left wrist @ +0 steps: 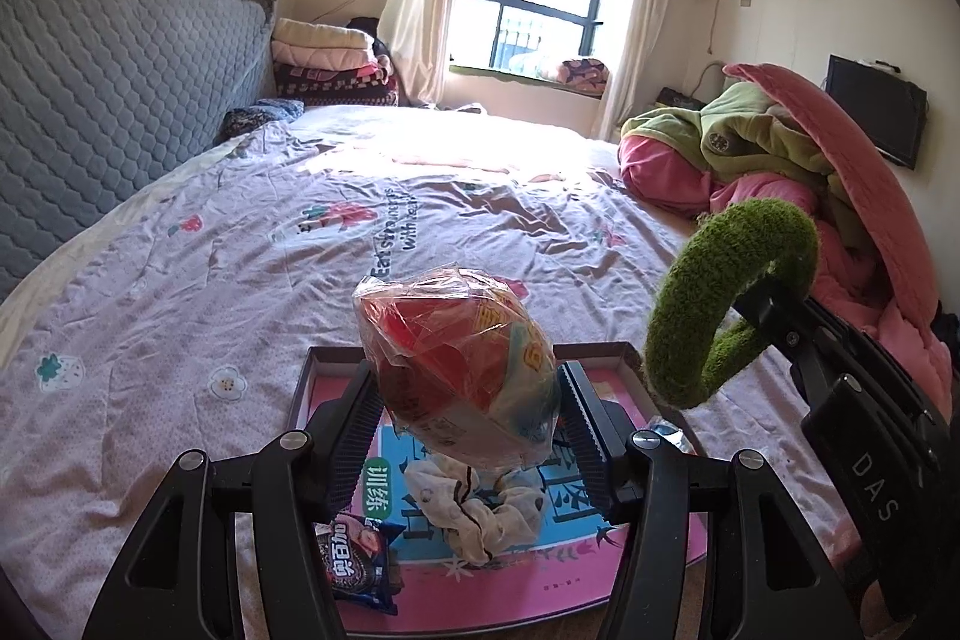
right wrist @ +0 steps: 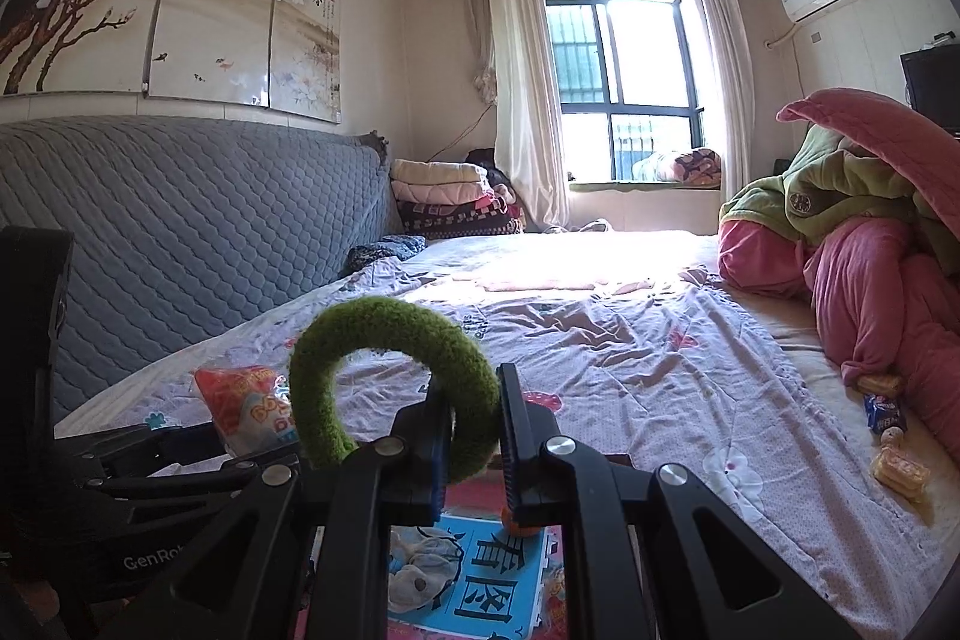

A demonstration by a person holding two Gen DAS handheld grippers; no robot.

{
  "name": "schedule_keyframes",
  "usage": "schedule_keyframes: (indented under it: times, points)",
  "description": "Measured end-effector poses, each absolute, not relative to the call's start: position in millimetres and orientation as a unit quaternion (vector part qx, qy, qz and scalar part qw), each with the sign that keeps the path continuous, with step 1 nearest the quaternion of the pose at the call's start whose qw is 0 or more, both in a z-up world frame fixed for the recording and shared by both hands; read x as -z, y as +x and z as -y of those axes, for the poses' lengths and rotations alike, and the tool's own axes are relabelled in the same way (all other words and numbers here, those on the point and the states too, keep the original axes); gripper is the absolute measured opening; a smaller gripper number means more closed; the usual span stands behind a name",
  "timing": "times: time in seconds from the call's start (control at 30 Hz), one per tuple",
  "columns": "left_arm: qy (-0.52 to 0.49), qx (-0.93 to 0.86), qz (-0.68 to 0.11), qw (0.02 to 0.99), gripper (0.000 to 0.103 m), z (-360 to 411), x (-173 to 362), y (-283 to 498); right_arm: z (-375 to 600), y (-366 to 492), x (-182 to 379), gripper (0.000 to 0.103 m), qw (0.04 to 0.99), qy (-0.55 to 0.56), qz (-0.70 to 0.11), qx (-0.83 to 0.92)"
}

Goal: Organize objects
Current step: 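Lift the green ring and snack bag and carry both over the grey box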

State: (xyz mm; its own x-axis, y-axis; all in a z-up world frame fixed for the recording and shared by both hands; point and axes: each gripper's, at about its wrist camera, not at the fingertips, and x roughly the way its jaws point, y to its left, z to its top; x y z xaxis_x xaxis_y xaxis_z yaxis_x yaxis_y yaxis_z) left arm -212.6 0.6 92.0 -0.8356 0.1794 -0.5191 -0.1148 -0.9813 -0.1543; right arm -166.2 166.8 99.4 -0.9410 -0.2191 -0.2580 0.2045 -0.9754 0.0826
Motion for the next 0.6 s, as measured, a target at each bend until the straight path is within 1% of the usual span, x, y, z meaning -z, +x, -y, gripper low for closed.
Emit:
schedule_keyframes:
  times: [0.17,0.4,0.6]
  points:
    - [-0.271,-0.959,0.058,0.062,0.061,13,-91,-216,-168,-167,-102,0.015,0.104,0.130,0.027,0.986]
    - [-0.288,-0.953,0.084,0.038,0.061,43,-79,-223,-172,-171,-90,0.015,0.099,0.159,0.029,0.982]
    - [-0.300,-0.950,0.075,0.038,0.061,37,-68,-223,-181,-171,-80,0.015,0.086,0.175,0.027,0.980]
